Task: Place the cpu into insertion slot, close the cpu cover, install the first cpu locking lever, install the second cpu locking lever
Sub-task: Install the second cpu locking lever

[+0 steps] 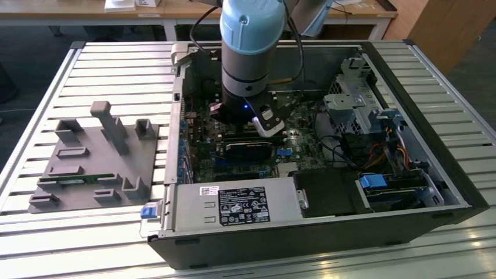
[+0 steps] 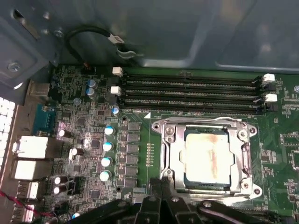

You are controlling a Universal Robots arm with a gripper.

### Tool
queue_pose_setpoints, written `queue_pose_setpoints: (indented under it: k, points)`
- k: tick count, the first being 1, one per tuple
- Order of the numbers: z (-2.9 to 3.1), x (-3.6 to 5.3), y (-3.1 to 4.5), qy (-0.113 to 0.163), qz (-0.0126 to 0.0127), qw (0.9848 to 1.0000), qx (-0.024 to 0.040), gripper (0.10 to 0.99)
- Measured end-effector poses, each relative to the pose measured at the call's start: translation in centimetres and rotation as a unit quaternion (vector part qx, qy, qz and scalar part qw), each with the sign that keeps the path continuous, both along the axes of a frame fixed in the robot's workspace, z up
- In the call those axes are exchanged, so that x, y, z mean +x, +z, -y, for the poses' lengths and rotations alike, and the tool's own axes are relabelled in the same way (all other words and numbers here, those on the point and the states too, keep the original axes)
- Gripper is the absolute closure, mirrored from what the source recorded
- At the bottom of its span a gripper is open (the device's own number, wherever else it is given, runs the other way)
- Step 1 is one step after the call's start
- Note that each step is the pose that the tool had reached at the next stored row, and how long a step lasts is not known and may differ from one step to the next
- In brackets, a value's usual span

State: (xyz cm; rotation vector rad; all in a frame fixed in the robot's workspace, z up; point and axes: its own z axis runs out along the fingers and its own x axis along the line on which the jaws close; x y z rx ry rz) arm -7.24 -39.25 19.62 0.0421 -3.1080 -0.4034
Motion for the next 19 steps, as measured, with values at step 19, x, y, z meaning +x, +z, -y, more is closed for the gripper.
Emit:
queue_pose_setpoints:
  k: [19]
  points:
    - [0.01,-0.02,2.40,0.000,-0.0002,1.0000,0.0074,0.980]
